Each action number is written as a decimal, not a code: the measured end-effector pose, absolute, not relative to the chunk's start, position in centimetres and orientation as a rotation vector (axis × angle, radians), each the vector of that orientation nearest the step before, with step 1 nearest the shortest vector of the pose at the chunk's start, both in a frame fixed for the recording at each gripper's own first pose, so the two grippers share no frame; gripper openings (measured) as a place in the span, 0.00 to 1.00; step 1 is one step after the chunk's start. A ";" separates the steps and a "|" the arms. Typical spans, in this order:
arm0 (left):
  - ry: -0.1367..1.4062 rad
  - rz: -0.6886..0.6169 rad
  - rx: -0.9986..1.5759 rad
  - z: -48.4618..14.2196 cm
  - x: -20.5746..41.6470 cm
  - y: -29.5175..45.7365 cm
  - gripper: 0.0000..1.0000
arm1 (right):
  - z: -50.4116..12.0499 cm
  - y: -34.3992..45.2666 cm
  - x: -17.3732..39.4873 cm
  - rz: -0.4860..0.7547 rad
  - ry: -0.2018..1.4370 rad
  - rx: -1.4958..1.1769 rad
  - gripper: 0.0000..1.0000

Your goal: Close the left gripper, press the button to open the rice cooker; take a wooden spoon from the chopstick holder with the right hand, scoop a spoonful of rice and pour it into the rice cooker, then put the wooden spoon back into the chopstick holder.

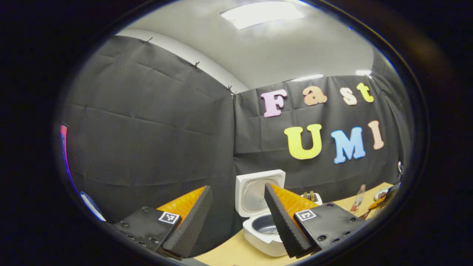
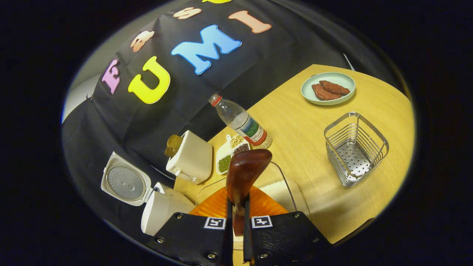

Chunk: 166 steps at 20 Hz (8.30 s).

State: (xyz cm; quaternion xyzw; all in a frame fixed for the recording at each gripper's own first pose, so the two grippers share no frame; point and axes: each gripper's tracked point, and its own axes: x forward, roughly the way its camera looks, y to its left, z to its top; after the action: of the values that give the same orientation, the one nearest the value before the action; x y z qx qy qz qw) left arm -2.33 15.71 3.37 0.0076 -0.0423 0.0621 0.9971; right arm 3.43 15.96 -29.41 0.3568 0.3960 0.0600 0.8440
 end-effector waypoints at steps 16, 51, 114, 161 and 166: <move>-0.024 0.140 -0.001 -0.1 -5.0 16.3 0.98 | -16.0 26.7 8.6 0.400 0.758 0.949 0.11; 0.126 0.481 0.065 -4.7 -14.3 31.8 0.98 | -20.2 56.7 6.4 0.845 0.509 -0.159 0.11; -0.028 0.012 -0.065 2.3 -1.1 6.2 0.97 | -11.8 11.0 12.4 0.231 0.428 0.364 0.11; 0.022 -0.088 0.018 2.7 4.3 -2.7 0.98 | -14.2 -8.4 7.0 -0.132 0.373 0.026 1.00; -0.010 -0.049 0.023 4.4 9.8 -0.4 0.98 | -11.0 -7.1 5.2 -0.122 0.321 0.007 1.00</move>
State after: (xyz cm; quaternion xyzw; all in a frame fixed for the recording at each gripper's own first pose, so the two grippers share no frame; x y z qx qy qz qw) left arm 9.78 -0.40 4.37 0.0113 -0.0051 -0.0247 0.9996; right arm 5.23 -7.10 -11.04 0.0034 0.1598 -0.0609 0.9853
